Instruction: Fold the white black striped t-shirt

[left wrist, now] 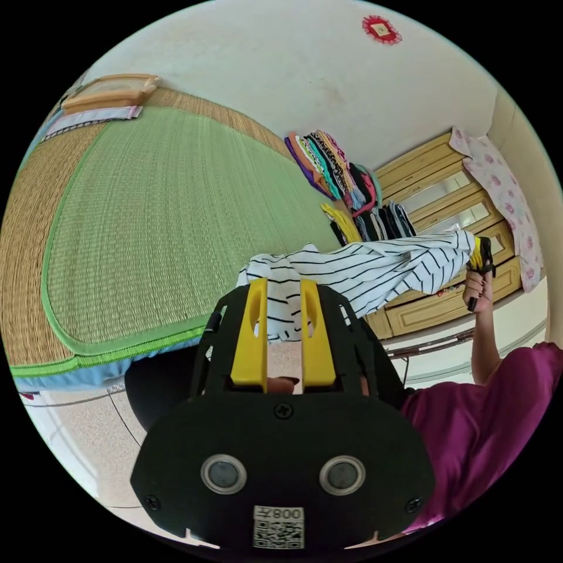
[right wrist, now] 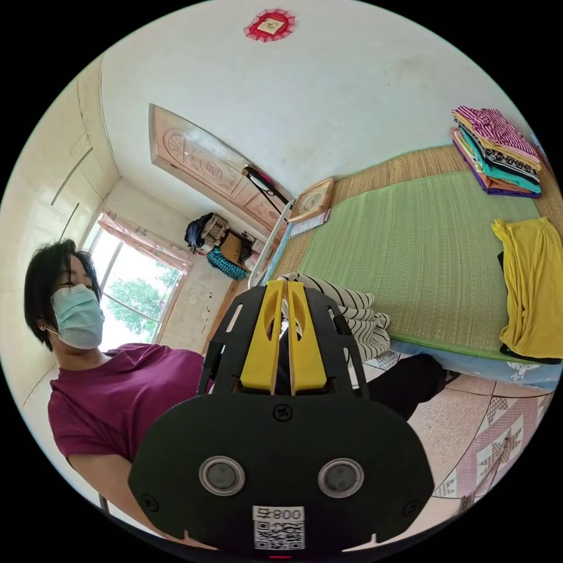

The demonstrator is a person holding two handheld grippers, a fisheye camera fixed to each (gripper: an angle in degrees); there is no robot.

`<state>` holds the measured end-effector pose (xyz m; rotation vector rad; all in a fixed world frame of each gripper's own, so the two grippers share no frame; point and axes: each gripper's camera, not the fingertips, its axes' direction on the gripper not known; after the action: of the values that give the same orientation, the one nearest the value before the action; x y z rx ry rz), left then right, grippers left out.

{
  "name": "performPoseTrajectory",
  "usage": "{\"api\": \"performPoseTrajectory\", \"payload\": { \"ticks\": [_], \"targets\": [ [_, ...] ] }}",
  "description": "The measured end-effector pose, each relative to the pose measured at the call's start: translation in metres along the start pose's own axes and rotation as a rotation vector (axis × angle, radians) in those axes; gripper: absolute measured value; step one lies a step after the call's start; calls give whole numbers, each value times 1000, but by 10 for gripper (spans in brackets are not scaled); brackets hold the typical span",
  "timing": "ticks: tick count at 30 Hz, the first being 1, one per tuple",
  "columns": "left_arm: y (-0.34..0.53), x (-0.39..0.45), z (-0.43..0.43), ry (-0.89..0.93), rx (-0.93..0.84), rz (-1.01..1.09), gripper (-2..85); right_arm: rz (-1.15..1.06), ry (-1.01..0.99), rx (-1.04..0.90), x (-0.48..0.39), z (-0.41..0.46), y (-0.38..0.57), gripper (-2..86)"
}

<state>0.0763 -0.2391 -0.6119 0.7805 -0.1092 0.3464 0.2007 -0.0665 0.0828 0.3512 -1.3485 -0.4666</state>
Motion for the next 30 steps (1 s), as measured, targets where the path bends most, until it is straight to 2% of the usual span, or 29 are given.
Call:
{"api": "performPoseTrajectory", "payload": {
  "ticks": [7, 9, 11, 19, 25, 30],
  "targets": [
    [-75, 23, 28, -178, -190, 112, 83, 31, 10, 34, 19, -22, -9, 6],
    [-87, 28, 33, -243, -278, 142, 60, 43, 6, 49, 24, -28, -11, 6],
    [-90, 34, 24, -251, -281, 155, 31, 49, 1, 64, 28, -35, -12, 7],
    [-93, 61, -102, -231, -50, 163, 7, 39, 1, 123, 29, -71, -24, 6],
    [-84, 92, -253, -165, 245, 154, 3, -31, 47, 203, 1, -113, -31, 6],
    [-67, 137, -375, -137, 490, 229, 2, -104, 86, 283, -31, -149, -34, 7]
  ]
}}
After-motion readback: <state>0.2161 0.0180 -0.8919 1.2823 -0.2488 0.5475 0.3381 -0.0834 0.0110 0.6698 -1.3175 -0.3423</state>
